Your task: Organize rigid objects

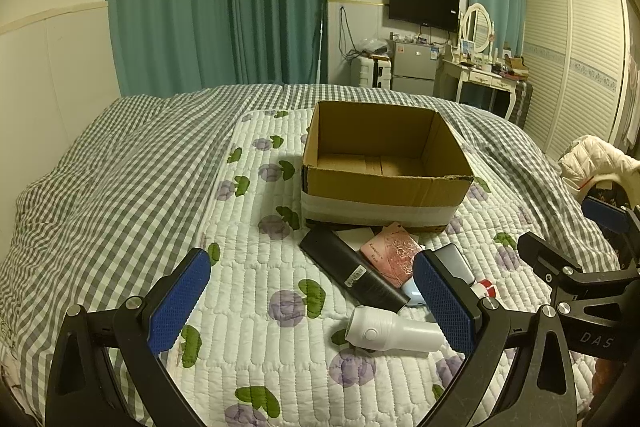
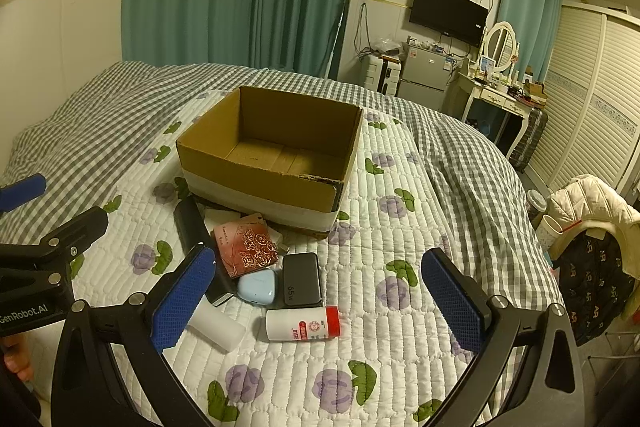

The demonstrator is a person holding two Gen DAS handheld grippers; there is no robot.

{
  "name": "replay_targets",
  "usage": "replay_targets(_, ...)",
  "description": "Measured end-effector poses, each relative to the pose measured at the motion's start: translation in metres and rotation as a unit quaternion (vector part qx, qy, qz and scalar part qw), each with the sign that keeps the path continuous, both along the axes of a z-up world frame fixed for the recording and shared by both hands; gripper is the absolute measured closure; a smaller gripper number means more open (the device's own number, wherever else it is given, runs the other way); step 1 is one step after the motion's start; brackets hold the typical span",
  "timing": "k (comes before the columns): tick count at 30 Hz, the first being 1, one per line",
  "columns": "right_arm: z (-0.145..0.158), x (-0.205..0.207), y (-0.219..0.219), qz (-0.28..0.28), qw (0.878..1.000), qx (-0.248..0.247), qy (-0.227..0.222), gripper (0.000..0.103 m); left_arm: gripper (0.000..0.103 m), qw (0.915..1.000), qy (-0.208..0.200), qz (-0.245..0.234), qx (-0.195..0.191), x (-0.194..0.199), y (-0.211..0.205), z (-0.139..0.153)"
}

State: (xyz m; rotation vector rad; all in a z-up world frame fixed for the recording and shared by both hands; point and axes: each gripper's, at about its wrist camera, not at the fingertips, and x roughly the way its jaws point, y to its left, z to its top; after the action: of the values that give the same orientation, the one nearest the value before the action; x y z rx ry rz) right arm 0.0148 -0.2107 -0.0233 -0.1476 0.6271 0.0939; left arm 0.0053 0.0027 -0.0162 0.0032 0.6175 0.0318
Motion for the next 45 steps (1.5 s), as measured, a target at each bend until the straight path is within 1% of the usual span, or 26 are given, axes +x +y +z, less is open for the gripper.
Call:
replay_targets(5,0.0,0.0,0.0,0.0,1.0,0.0,0.0,0.0,0.0,1.0,0.004,0.0,0.0,0.0,-0.001,0.0)
replay_targets(12,0.002,-0.003,0.001,0.003,1.0,-0.003,-0.007,0.0,0.0,0.9999,0.007,0.0,0.01,-0.001,-0.005,0.002)
replay_targets(15,0.001,-0.001,-0.001,0.002,1.0,-0.005,0.0,0.0,0.0,0.9997,0.02,0.0,0.014,0.003,-0.008,-0.001)
replay_targets(19,-0.009,0.005,-0.01,-0.01,1.0,-0.008,0.02,0.0,0.001,0.9985,0.052,0.012,0.009,0.012,-0.01,-0.018)
replay_targets(23,-0.029,0.019,-0.019,-0.028,0.998,-0.012,0.048,0.0,0.002,0.9946,0.092,0.02,0.045,0.024,-0.024,-0.048)
replay_targets(25,-0.044,0.029,-0.021,-0.032,0.997,-0.014,0.065,0.0,0.002,0.9919,0.117,0.016,0.047,0.029,-0.032,-0.064)
replay_targets(28,-0.07,0.043,-0.025,-0.037,0.993,-0.027,0.106,0.0,0.002,0.9878,0.152,0.01,0.031,0.038,-0.039,-0.086)
replay_targets(30,-0.078,0.047,-0.027,-0.038,0.991,-0.031,0.124,0.0,0.002,0.9839,0.178,0.013,0.012,0.043,-0.04,-0.099)
replay_targets(32,-0.082,0.049,-0.028,-0.042,0.99,-0.036,0.128,0.0,0.002,0.9801,0.197,0.018,-0.019,0.047,-0.037,-0.109)
replay_targets(36,-0.082,0.055,-0.034,-0.05,0.99,-0.026,0.131,0.0,0.002,0.9758,0.209,0.009,-0.064,0.057,-0.039,-0.119)
replay_targets(37,-0.083,0.056,-0.032,-0.052,0.99,-0.027,0.131,0.0,0.002,0.9733,0.216,0.008,-0.077,0.061,-0.039,-0.121)
replay_targets(39,-0.084,0.057,-0.033,-0.058,0.989,-0.032,0.133,0.0,0.002,0.9657,0.236,0.009,-0.108,0.068,-0.039,-0.129)
replay_targets(40,-0.084,0.057,-0.032,-0.061,0.988,-0.034,0.135,0.0,0.002,0.9638,0.241,0.012,-0.114,0.071,-0.04,-0.133)
replay_targets(42,-0.086,0.059,-0.034,-0.068,0.987,-0.037,0.14,0.0,0.007,0.9652,0.24,0.009,-0.103,0.074,-0.046,-0.136)
replay_targets(43,-0.087,0.059,-0.035,-0.07,0.987,-0.036,0.143,0.0,0.022,0.9659,0.237,-0.003,-0.103,0.074,-0.049,-0.134)
replay_targets(44,-0.089,0.06,-0.037,-0.071,0.986,-0.034,0.146,0.0,0.029,0.9653,0.238,-0.016,-0.108,0.074,-0.051,-0.132)
replay_targets(45,-0.09,0.06,-0.037,-0.072,0.986,-0.034,0.148,0.0,0.031,0.9654,0.237,-0.021,-0.106,0.073,-0.053,-0.129)
